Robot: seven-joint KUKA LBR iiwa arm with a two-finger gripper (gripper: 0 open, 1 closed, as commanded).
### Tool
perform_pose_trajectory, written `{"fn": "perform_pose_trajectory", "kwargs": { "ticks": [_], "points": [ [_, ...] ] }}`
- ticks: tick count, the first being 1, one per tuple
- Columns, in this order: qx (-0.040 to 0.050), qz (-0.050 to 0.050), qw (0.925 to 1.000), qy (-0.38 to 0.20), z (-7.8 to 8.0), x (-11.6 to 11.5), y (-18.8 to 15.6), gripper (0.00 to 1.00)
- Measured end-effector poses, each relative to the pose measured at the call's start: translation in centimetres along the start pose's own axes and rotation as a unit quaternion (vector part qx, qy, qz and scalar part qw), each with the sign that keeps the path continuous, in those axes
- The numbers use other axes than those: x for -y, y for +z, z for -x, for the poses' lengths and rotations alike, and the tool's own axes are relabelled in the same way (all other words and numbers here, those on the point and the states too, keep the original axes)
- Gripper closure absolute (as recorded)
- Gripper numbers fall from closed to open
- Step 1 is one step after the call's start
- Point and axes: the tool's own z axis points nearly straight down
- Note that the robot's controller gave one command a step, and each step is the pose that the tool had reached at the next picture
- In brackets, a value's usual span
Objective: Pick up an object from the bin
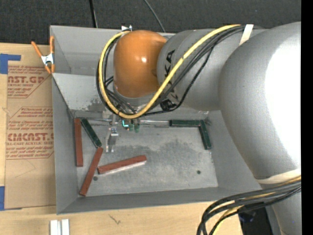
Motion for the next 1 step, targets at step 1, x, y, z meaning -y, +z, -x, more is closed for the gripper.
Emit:
{"fn": "perform_pose_trajectory", "kwargs": {
  "ticks": [1],
  "points": [
    [0.0038,0.001,1.0000,0.001,0.21,0.07,-0.48,0.00]
  ]
}}
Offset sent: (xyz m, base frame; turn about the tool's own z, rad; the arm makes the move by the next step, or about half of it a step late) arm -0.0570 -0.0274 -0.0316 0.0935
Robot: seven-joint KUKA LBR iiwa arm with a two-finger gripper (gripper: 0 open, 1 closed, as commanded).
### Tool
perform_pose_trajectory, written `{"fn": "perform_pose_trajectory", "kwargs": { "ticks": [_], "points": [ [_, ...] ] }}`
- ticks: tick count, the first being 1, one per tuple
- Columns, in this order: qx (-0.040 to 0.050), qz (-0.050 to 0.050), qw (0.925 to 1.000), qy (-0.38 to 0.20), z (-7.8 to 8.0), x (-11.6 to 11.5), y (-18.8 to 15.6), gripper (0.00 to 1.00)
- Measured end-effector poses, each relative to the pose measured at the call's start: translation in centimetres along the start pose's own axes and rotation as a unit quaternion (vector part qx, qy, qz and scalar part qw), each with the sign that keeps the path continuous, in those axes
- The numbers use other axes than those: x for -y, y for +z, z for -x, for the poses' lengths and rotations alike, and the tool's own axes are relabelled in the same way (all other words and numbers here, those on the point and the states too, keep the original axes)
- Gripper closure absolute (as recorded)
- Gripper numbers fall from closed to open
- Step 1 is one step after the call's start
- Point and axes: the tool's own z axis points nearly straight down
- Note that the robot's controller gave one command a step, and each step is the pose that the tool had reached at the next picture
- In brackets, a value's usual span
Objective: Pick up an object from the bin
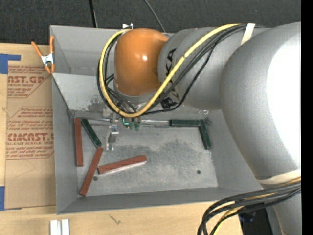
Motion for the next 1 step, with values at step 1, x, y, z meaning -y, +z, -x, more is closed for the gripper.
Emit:
{"fn": "perform_pose_trajectory", "kwargs": {
  "ticks": [1],
  "points": [
    [0.0010,0.000,0.9996,0.028,-3.55,1.61,2.17,0.00]
  ]
}}
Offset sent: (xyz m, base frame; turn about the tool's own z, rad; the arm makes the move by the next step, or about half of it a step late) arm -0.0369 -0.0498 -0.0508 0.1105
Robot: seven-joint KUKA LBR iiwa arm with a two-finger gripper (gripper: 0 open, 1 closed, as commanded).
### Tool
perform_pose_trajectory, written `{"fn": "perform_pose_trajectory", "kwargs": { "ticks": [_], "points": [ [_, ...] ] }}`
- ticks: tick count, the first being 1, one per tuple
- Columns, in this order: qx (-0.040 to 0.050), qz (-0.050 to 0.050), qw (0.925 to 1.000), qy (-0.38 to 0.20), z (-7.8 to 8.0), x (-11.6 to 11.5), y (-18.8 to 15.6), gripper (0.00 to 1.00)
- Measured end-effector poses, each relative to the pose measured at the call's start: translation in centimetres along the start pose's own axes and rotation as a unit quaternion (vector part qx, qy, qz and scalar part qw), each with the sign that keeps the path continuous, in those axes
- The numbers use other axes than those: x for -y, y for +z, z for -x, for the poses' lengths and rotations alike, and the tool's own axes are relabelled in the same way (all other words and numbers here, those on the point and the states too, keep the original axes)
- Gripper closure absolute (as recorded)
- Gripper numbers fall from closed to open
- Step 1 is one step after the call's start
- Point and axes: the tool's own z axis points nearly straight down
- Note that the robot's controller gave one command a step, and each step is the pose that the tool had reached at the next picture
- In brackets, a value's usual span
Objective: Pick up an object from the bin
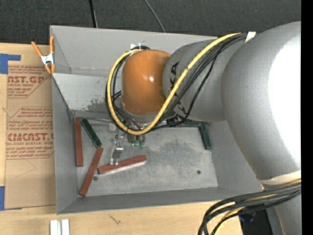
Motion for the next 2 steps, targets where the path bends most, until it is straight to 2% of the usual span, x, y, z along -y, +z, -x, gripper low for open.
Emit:
{"fn": "perform_pose_trajectory", "kwargs": {
  "ticks": [1,2],
  "points": [
    [-0.0025,0.000,0.9997,0.023,-0.4,2.8,2.6,0.00],
    [0.0079,0.002,0.9921,-0.125,-5.9,3.8,6.2,1.00]
  ]
}}
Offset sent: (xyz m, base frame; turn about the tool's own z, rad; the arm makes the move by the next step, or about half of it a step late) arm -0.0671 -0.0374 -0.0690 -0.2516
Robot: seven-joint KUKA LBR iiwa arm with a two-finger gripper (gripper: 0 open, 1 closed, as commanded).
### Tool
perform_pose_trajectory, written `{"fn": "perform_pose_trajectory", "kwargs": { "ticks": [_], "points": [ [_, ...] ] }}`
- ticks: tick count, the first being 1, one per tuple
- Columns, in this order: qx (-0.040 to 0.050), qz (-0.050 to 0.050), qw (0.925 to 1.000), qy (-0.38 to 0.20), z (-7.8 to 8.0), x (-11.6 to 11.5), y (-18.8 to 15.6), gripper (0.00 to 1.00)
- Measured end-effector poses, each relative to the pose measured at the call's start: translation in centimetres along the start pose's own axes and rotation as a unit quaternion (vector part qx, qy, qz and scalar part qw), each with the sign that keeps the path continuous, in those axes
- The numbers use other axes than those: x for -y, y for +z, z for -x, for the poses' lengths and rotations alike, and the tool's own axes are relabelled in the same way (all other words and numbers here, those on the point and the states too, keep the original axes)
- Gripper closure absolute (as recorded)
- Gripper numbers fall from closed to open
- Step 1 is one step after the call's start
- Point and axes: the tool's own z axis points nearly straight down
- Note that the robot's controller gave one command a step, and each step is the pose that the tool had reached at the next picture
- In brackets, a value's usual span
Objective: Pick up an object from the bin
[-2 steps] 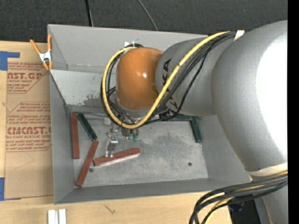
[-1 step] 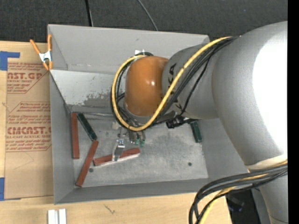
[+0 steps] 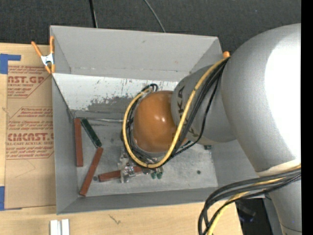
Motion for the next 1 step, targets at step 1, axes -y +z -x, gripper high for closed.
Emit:
{"fn": "perform_pose_trajectory", "kwargs": {
  "ticks": [1],
  "points": [
    [0.0000,0.000,1.0000,0.000,0.00,0.00,0.00,1.00]
  ]
}}
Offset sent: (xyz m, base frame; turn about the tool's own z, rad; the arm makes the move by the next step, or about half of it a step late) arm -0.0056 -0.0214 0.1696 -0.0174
